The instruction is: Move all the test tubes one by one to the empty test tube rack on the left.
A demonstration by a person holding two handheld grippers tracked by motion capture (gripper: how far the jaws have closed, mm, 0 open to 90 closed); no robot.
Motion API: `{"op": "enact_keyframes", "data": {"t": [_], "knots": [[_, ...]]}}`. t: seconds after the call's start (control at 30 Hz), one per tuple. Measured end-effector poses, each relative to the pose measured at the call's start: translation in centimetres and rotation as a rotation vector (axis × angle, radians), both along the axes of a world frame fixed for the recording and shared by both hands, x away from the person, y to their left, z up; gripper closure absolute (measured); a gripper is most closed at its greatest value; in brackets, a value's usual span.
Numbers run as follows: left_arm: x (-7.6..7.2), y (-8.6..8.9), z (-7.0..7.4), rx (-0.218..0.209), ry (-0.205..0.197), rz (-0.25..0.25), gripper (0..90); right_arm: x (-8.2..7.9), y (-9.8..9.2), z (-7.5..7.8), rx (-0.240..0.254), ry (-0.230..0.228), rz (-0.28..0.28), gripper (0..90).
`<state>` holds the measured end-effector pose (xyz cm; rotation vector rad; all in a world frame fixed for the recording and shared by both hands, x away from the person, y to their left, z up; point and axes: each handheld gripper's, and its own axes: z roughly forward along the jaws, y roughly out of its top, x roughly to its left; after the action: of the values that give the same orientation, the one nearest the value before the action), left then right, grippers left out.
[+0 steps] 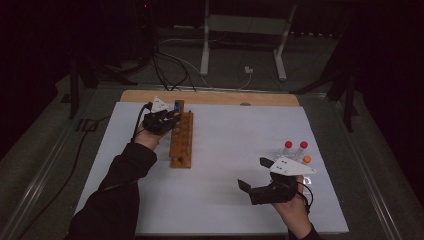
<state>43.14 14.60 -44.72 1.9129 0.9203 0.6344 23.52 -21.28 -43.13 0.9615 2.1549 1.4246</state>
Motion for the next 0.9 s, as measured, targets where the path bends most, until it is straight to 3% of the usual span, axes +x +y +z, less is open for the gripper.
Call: {"op": "enact_keyframes", "data": {"t": [0.33, 0.6, 0.73, 0.9], "knots": [[-0.4, -0.1, 0.1, 0.001, 0.003, -0.013, 69.5, -0.1, -0.1, 0.2, 0.006, -0.001, 0.005, 0.0], [-2.5, -0.2, 1.8, -0.005, -0.039, -0.027, 36.7, -0.2, -0.8, 1.1, 0.016, -0.025, -0.012, 0.0], [-3.8, -0.1, 2.7, -0.014, -0.037, -0.073, 16.3, -0.1, -2.0, 2.0, 0.023, -0.047, -0.042, 0.0], [-5.9, 0.3, 3.2, -0.06, -0.028, -0.157, 3.4, 0.1, -4.3, 2.8, 0.018, -0.07, -0.114, 0.0]]}}
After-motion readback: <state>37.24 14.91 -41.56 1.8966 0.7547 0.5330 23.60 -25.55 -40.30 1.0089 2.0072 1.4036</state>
